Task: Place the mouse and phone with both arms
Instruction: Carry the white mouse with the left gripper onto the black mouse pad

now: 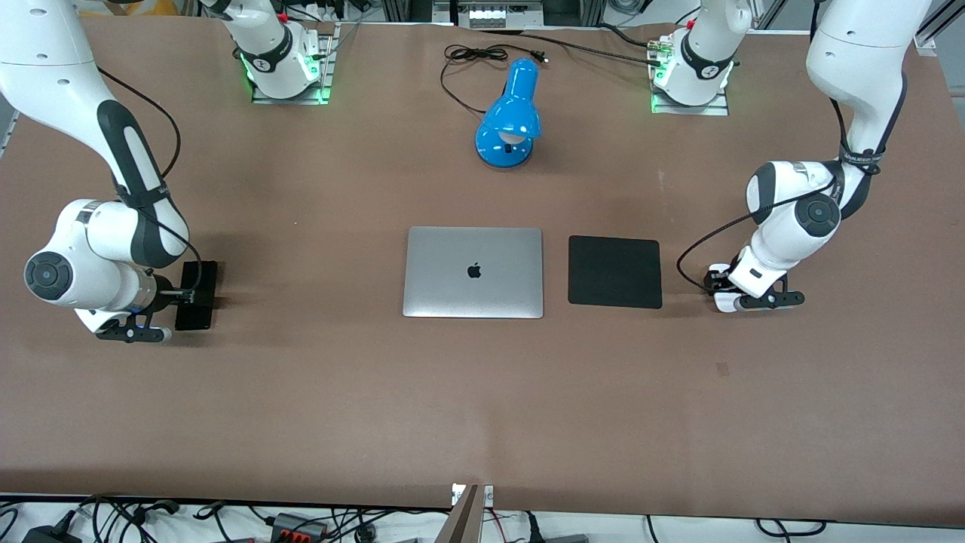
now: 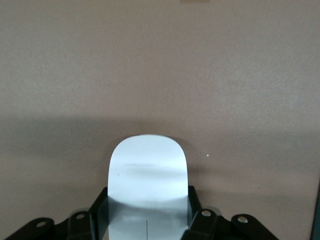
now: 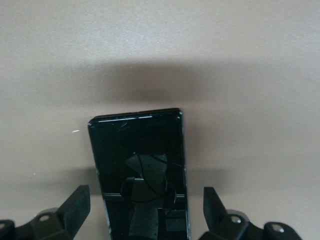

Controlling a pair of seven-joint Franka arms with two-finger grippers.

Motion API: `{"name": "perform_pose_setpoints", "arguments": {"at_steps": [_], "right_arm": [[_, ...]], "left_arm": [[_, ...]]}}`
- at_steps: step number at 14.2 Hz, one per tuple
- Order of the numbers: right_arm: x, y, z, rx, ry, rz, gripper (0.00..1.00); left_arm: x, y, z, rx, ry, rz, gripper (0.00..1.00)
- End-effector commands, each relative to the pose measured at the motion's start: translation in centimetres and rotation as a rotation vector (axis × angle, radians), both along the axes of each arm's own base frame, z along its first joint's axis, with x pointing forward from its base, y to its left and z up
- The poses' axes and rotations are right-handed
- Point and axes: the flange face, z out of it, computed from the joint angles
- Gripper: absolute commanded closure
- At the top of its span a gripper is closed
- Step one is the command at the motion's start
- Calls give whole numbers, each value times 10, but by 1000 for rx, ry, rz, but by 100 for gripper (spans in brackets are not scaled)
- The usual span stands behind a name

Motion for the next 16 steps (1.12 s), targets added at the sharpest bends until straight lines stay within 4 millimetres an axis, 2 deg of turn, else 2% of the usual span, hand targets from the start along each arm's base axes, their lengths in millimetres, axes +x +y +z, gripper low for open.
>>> {"name": "perform_pose_setpoints", "arguments": {"at_steps": [1,3,5,7,8,9,11,13,16], "right_arm": [[0,6,-5,10,-1,-6,0],[-1,5,-6,12,5,1,0],[-1,5,-6,13,9,6,0],[-3,6,-9,14,16,7,0],[-4,5,-17,16,28,7,0],[-4,4,-17,16,28,7,0],[-3,3,-16,15,24,6,0],[-3,4,-17,15,27,7,0],[-7,-1,-22,15,38,3,0]], "left_arm": [[8,-7,34,9,20,-47,83],[20,-34,55,-3,67,-77,83],[21,-87,68,-30,83,-70,83],[15,-141,57,-54,101,-43,84],[10,-164,55,-53,104,-53,84],[7,-175,52,-51,109,-67,84],[5,-177,32,-54,127,-70,83],[3,-187,15,-41,102,-123,83],[0,-195,7,-32,103,-145,81]]}}
